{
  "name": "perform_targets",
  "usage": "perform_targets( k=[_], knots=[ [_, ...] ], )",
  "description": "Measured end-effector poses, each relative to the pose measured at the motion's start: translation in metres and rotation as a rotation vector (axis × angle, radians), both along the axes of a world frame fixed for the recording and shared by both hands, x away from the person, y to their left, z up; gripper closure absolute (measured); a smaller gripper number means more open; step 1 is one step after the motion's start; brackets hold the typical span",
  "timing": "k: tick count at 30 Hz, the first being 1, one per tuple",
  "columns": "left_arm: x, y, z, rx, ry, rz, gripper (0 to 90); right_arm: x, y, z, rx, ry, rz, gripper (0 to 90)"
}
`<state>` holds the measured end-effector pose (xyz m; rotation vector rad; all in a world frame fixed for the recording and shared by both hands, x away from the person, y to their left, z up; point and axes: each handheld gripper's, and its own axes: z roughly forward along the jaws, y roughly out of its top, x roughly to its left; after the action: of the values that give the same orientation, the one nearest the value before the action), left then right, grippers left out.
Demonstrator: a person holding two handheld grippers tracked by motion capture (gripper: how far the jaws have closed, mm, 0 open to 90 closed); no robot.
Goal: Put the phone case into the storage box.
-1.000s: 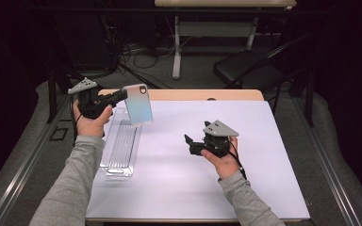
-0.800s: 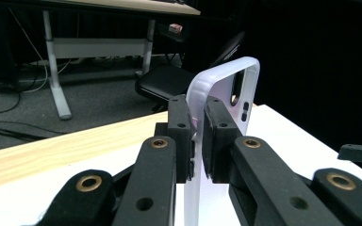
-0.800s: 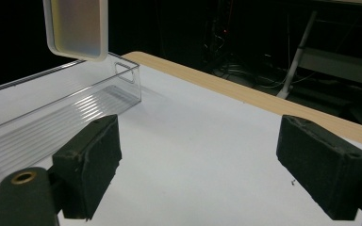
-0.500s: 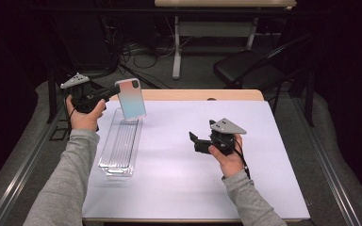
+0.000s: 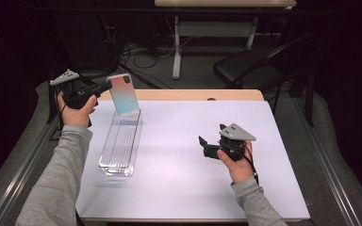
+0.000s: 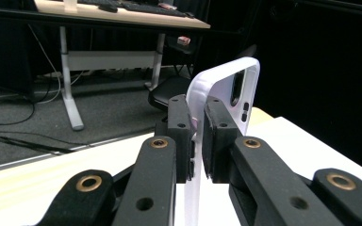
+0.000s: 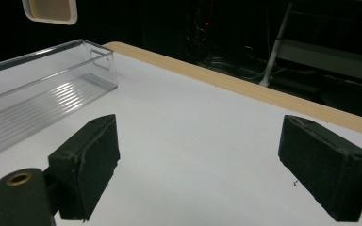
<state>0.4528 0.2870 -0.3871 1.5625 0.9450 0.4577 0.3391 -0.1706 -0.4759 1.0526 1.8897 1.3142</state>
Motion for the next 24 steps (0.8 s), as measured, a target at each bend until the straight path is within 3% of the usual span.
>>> perform_targets(
  k=[12,24],
  knots=[
    [0.012,0.009,0.0,0.005,-0.015,0.016,83.4,-0.013,-0.022,0.0,0.005,-0.02,-0.043,12.8],
    [0.026,0.01,-0.006,0.025,-0.025,0.008,83.4,-0.019,-0.039,-0.006,0.018,-0.003,-0.06,12.8]
  ],
)
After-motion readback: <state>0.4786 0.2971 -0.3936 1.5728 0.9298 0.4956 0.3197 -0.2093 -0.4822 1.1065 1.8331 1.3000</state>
